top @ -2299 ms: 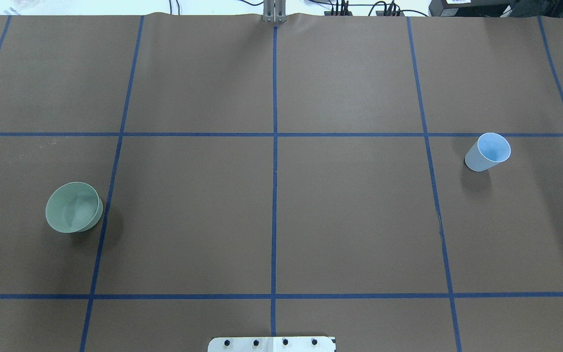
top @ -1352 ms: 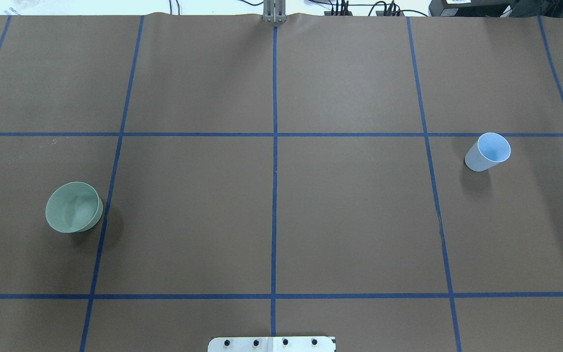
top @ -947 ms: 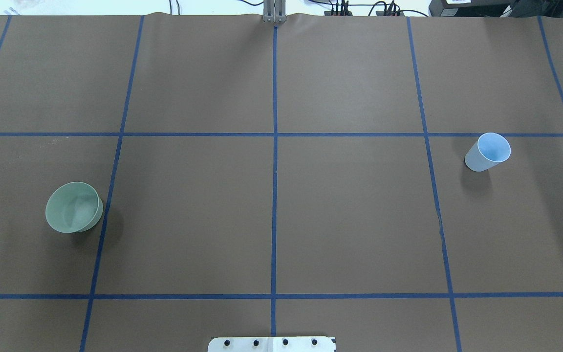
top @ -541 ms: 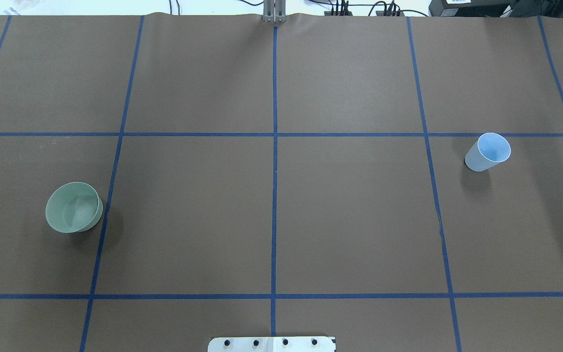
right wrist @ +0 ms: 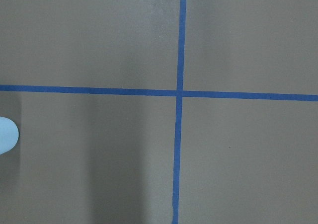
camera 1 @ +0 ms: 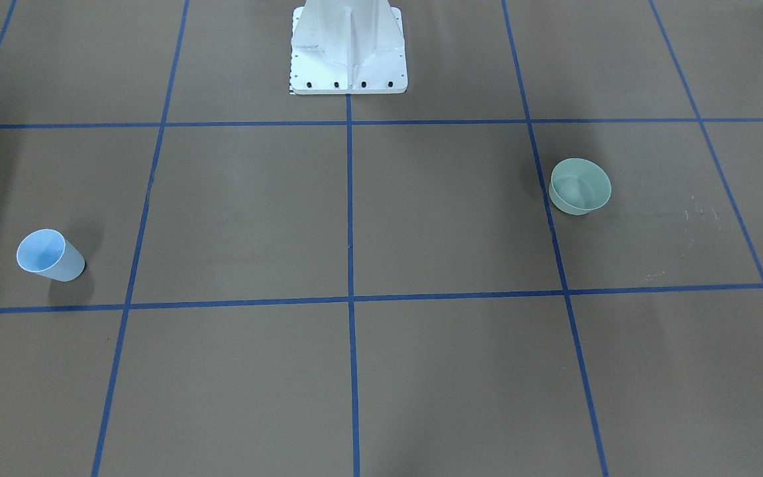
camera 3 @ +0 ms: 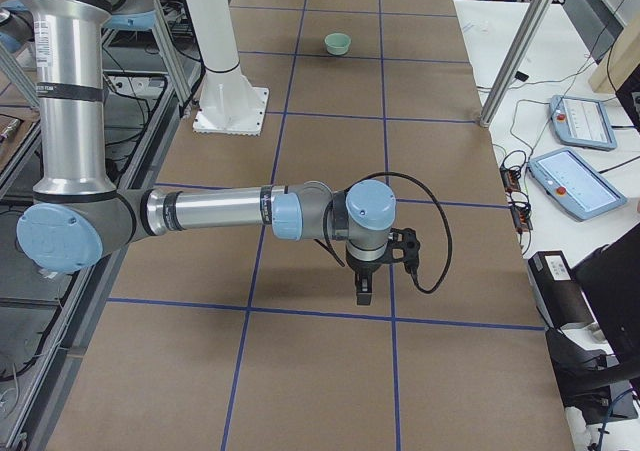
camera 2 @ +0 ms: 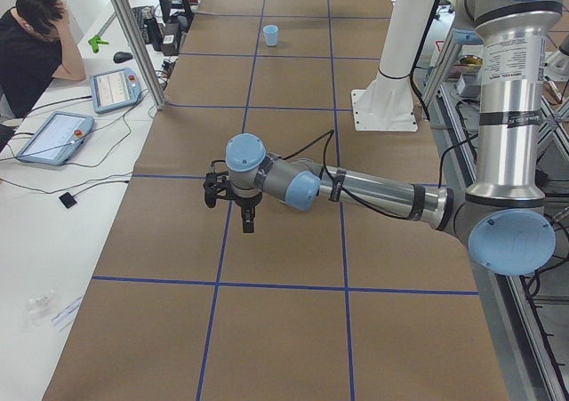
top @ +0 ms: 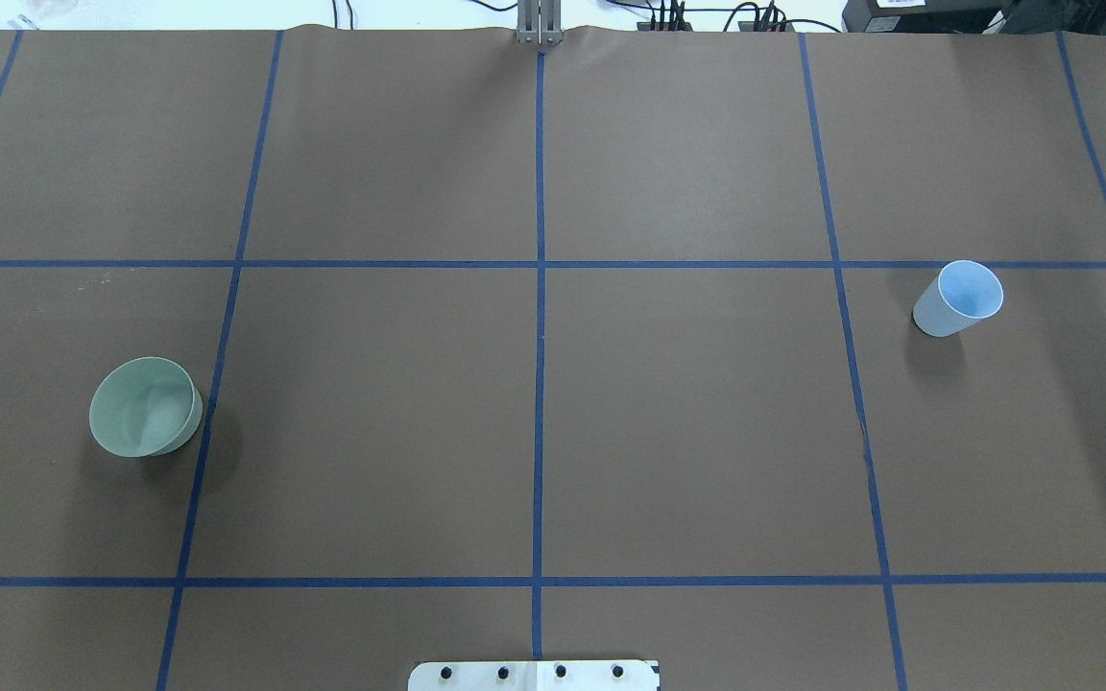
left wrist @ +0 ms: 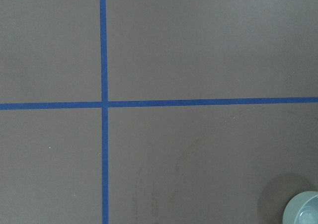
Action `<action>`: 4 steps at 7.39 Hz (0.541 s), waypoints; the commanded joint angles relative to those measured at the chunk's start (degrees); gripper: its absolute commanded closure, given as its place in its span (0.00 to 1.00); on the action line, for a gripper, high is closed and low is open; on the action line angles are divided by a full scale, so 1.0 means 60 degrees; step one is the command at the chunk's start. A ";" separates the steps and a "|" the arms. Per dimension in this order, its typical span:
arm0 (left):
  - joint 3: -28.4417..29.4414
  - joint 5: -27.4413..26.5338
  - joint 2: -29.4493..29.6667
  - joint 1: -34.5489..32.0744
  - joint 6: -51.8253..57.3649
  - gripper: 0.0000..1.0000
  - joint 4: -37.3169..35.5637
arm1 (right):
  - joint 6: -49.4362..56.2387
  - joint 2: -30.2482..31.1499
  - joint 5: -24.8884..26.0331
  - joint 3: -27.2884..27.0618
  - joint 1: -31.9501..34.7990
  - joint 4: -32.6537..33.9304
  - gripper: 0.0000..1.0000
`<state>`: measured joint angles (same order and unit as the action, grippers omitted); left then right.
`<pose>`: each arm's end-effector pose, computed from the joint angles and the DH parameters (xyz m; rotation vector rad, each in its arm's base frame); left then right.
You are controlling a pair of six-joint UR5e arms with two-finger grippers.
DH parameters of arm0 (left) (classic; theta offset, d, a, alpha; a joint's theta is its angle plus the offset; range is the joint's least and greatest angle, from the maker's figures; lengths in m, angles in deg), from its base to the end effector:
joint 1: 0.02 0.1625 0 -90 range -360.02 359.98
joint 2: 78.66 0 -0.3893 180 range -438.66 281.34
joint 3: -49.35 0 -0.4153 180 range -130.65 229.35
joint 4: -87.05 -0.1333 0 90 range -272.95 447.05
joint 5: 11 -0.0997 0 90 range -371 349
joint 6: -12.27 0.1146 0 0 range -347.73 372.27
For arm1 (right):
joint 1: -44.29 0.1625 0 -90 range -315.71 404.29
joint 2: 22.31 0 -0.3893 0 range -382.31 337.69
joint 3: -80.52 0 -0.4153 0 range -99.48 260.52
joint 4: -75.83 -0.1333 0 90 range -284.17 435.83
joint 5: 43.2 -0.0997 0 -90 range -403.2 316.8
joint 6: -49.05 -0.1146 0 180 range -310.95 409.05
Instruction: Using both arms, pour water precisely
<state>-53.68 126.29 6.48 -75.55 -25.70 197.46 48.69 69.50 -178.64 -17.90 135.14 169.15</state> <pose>0.0781 -0.4992 0.5119 0.0647 0.9318 -0.1742 0.0591 -0.5036 0.5784 0.0578 -0.7926 -0.0028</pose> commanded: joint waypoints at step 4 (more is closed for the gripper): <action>-0.0610 -0.1275 -0.0479 0.3268 -0.3222 0.00 0.1930 | 0.0000 0.0006 0.0044 -0.0004 -0.0010 0.0003 0.00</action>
<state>-56.63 118.95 3.65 -59.58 -43.62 208.77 48.69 69.53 -178.39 -17.98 135.09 169.10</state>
